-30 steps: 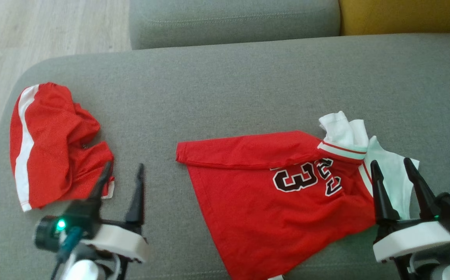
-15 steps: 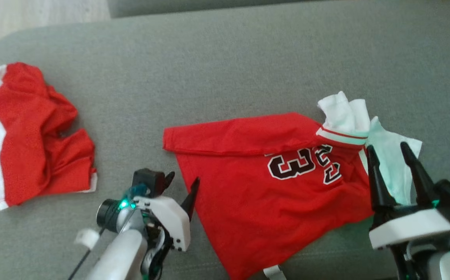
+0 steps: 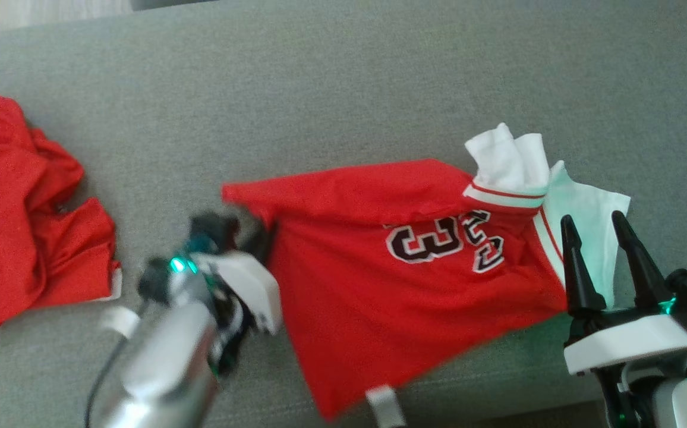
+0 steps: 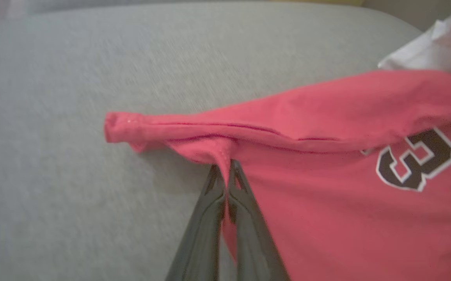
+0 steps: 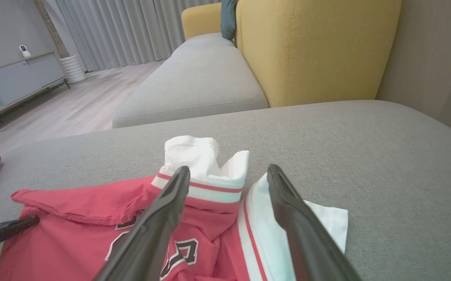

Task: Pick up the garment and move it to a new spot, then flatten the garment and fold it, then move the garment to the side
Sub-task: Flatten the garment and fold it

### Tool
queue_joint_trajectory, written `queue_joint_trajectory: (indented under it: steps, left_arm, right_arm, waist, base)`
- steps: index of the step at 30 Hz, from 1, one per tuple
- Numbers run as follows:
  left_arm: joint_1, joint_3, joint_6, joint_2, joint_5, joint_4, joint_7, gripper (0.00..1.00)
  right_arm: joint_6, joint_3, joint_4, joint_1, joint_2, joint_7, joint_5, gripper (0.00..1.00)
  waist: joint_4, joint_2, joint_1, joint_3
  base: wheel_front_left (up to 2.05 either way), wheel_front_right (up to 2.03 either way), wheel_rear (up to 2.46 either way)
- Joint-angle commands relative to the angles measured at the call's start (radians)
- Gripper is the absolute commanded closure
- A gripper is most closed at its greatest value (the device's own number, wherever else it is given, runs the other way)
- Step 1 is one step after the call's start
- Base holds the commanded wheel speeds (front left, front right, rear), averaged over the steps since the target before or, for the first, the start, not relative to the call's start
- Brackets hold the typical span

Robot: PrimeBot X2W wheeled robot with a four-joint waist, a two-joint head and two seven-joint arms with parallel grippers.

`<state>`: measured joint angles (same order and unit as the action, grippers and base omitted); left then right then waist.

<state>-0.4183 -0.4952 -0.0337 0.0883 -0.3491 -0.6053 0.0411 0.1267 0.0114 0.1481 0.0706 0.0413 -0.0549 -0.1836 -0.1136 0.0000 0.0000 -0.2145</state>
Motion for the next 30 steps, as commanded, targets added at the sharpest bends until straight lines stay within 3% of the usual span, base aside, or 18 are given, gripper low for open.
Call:
queue_joint_trajectory:
  steps: [1, 12, 22, 23, 25, 30]
  left_arm:
    - [-0.102, 0.056, 0.013, 0.037, 0.012, 0.029, 0.018, 1.00]
    - [-0.360, 0.126, -0.006, 0.163, 0.011, -0.139, 0.004, 1.00]
    - [-0.461, 0.160, -0.041, 0.180, -0.030, -0.308, 0.085, 1.00]
    - [-0.466, 0.164, -0.046, 0.179, -0.035, -0.322, 0.103, 0.75]
    - [-0.466, 0.169, -0.051, 0.171, -0.046, -0.342, 0.141, 0.00]
    - [-0.407, 0.182, -0.037, 0.160, -0.044, -0.313, 0.213, 0.00]
  right_arm:
    - [0.004, -0.018, 0.030, -0.041, 0.009, 0.012, -0.009, 0.00]
    - [0.004, -0.008, 0.000, -0.089, 0.009, 0.045, -0.029, 0.00]
    - [0.004, 0.007, -0.034, -0.115, 0.009, 0.070, -0.035, 0.00]
    - [0.004, 0.007, -0.037, -0.118, 0.009, 0.071, -0.034, 0.00]
    - [0.004, 0.008, -0.041, -0.123, 0.009, 0.073, -0.028, 0.00]
    - [0.004, 0.002, -0.045, -0.123, 0.009, 0.071, -0.013, 0.00]
  waist:
    - [-0.007, 0.0000, 0.0000, -0.011]
    - [-0.078, 0.0000, 0.0000, -0.086]
    - [-0.090, 0.0000, 0.0000, -0.112]
    - [-0.088, 0.0000, 0.0000, -0.111]
    - [-0.080, 0.0000, 0.0000, -0.105]
    - [-0.055, 0.0000, 0.0000, -0.072]
  base:
    - [0.00, 0.00, 0.00]
    - [0.00, 0.00, 0.00]
    - [0.00, 0.00, 0.00]
    - [0.00, 0.00, 0.00]
    - [0.00, 0.00, 0.00]
    - [0.00, 0.00, 0.00]
